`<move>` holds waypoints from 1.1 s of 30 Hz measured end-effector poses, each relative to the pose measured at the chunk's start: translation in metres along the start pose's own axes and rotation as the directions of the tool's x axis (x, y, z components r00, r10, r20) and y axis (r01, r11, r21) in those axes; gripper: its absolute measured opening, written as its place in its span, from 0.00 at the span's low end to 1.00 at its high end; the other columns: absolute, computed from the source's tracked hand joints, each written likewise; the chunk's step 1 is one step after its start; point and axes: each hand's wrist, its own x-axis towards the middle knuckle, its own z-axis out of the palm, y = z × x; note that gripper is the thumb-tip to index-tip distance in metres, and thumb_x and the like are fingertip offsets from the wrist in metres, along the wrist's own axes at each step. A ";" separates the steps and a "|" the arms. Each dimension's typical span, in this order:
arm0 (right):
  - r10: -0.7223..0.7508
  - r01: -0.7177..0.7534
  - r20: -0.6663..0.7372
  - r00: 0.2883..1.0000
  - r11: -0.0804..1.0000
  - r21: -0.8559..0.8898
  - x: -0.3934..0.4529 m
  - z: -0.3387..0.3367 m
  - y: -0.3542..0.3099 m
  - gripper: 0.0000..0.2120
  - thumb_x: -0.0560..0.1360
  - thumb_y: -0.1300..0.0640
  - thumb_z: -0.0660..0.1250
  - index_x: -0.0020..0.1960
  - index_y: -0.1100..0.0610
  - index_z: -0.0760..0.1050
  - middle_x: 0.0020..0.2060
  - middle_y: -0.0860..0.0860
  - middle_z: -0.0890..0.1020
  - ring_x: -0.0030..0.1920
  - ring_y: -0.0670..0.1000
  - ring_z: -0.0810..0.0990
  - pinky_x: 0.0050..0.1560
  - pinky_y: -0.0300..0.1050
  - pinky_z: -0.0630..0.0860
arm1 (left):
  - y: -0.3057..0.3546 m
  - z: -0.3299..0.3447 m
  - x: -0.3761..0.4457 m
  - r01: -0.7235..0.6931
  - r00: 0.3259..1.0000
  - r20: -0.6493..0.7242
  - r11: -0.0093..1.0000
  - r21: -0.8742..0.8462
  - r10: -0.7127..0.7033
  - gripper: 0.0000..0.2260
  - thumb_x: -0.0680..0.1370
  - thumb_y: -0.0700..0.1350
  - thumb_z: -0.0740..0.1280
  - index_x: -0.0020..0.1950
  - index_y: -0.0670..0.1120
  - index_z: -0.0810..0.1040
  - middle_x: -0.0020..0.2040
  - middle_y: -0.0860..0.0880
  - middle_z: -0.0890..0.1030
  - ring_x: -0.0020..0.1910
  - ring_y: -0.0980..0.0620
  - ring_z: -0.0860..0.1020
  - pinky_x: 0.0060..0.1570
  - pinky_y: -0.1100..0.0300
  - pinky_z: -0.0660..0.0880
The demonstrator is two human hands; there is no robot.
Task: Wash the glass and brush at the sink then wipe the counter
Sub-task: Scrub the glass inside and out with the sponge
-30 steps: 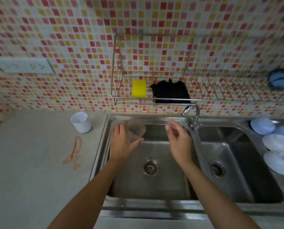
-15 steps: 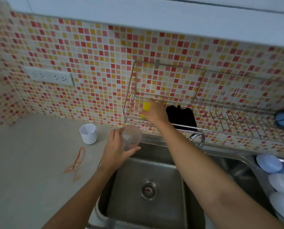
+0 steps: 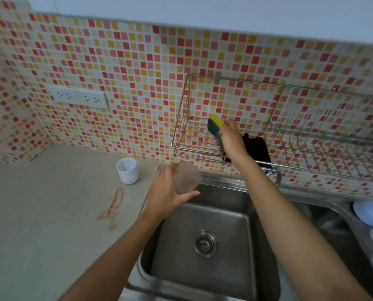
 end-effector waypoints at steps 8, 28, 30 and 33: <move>-0.051 0.035 0.189 0.981 0.996 0.086 -0.072 -0.046 0.024 0.13 0.79 0.46 0.61 0.62 0.46 0.71 0.52 0.55 0.82 0.44 0.51 0.82 0.37 0.43 0.78 | 0.007 0.009 -0.001 -0.065 0.982 0.164 0.982 -0.175 0.094 0.41 0.67 0.56 0.77 0.72 0.55 0.57 0.68 0.54 0.64 0.67 0.56 0.67 0.67 0.54 0.69; -0.697 0.486 0.193 0.691 0.251 -0.837 -0.126 -0.018 0.107 0.11 0.70 0.56 0.75 0.53 0.54 0.83 0.54 0.52 0.82 0.47 0.56 0.77 0.47 0.47 0.79 | 0.003 0.043 0.016 -0.409 0.908 0.119 0.911 0.043 0.402 0.34 0.69 0.60 0.73 0.67 0.42 0.69 0.61 0.44 0.77 0.60 0.46 0.75 0.55 0.52 0.76; -0.682 0.474 0.212 0.700 0.221 -0.852 -0.126 -0.017 0.112 0.10 0.71 0.57 0.74 0.51 0.54 0.82 0.53 0.51 0.82 0.45 0.55 0.77 0.45 0.48 0.79 | 0.003 0.041 0.018 -0.414 0.907 0.120 0.908 0.069 0.405 0.33 0.69 0.59 0.74 0.66 0.43 0.71 0.61 0.45 0.78 0.60 0.46 0.75 0.54 0.54 0.76; -0.626 0.455 0.229 0.745 0.226 -0.861 -0.128 -0.015 0.115 0.08 0.72 0.57 0.72 0.51 0.54 0.82 0.53 0.51 0.81 0.46 0.55 0.76 0.45 0.49 0.79 | 0.002 0.040 0.020 -0.451 0.889 0.155 0.884 0.127 0.431 0.32 0.68 0.55 0.76 0.67 0.44 0.71 0.62 0.47 0.77 0.61 0.48 0.73 0.54 0.55 0.76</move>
